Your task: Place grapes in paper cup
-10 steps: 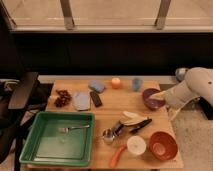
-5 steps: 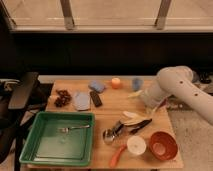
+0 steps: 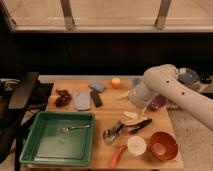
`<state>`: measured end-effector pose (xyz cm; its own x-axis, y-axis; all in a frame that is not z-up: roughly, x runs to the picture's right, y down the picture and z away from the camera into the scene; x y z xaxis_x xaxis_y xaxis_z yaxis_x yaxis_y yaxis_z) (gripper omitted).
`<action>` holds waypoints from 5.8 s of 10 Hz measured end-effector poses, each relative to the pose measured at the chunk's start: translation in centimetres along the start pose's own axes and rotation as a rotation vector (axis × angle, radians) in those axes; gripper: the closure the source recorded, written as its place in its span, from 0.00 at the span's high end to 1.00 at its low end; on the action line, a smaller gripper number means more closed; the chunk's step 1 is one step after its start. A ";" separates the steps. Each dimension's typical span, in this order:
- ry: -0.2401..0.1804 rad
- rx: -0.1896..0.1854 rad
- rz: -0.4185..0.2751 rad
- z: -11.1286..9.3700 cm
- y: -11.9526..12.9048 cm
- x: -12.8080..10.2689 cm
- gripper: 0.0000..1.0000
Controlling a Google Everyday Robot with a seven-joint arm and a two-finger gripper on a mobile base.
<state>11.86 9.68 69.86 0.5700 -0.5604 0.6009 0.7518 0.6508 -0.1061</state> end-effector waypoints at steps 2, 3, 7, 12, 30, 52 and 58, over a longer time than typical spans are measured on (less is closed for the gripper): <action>-0.001 0.000 0.000 0.0 0.0 0.0 0.80; 0.000 0.000 -0.001 0.0 -0.1 0.0 0.80; 0.015 0.009 -0.090 1.5 -4.4 0.5 0.80; -0.008 0.041 -0.274 5.7 -15.5 -2.7 0.80; -0.170 0.051 -0.248 20.9 -30.3 -8.1 0.80; -0.155 -0.047 -0.087 29.9 -34.6 -8.7 0.80; -0.129 -0.099 -0.032 31.5 -33.5 -6.2 0.49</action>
<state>-27.28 7.43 94.63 0.5028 -0.5050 0.7015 0.8014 0.5765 -0.1593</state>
